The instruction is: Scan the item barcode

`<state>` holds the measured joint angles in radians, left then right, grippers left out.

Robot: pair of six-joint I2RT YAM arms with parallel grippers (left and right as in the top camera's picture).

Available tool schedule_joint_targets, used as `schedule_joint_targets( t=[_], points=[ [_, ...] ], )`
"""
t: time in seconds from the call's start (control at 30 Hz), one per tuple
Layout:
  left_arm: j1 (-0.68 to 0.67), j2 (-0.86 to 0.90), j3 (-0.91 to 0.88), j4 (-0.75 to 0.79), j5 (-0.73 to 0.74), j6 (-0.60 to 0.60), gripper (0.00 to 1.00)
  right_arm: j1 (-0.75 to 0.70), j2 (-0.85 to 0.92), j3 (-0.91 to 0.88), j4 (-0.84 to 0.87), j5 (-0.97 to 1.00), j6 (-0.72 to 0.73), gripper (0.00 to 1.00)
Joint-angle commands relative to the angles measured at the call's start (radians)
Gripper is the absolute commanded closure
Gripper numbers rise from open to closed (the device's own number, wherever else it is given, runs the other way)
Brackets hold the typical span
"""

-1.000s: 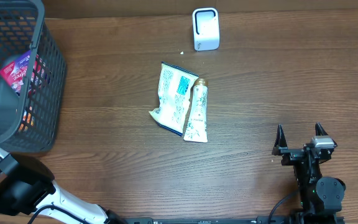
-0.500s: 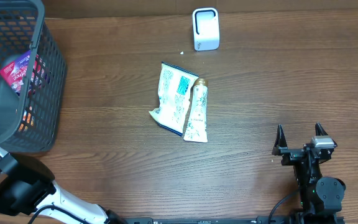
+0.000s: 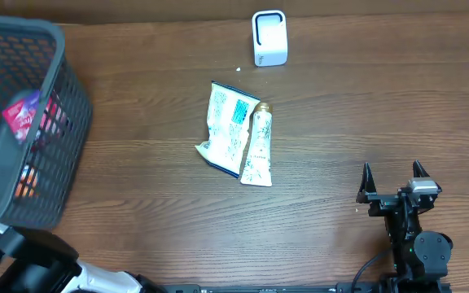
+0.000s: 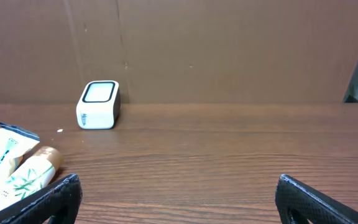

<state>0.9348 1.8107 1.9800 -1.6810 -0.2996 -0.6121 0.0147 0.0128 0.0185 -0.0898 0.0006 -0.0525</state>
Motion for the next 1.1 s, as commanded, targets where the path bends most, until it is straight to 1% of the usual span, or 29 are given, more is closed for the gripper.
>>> schedule_joint_targets(
  t=[0.0,0.1,0.23,0.4,0.47,0.8,0.93,1.07],
  points=[
    [0.055,-0.016,-0.032,-0.009,-0.01,-0.04,0.96,0.004,-0.01,-0.011,0.006,0.006,-0.005,0.0],
    [0.055,-0.041,-0.032,-0.009,0.017,-0.057,0.96,0.004,-0.01,-0.011,0.006,0.006,-0.005,0.0],
    [0.039,-0.109,-0.032,-0.009,0.101,-0.068,0.96,0.004,-0.01,-0.011,0.006,0.006,-0.005,0.0],
    [0.026,-0.16,-0.032,-0.009,0.261,0.018,0.96,0.004,-0.01,-0.011,0.006,0.006,-0.005,0.0],
    [0.018,-0.172,-0.032,-0.009,0.296,0.05,0.96,0.004,-0.01,-0.011,0.006,0.006,-0.005,0.0],
    [-0.035,-0.195,-0.035,-0.009,0.292,0.068,0.96,0.004,-0.01,-0.011,0.006,0.006,-0.005,0.0],
    [-0.039,-0.195,-0.049,-0.008,0.209,0.02,0.96,0.004,-0.01,-0.011,0.006,0.006,-0.005,0.0],
    [-0.039,-0.196,-0.098,-0.009,0.245,0.047,0.96,0.004,-0.01,-0.011,0.006,0.006,-0.005,0.0]
  ],
)
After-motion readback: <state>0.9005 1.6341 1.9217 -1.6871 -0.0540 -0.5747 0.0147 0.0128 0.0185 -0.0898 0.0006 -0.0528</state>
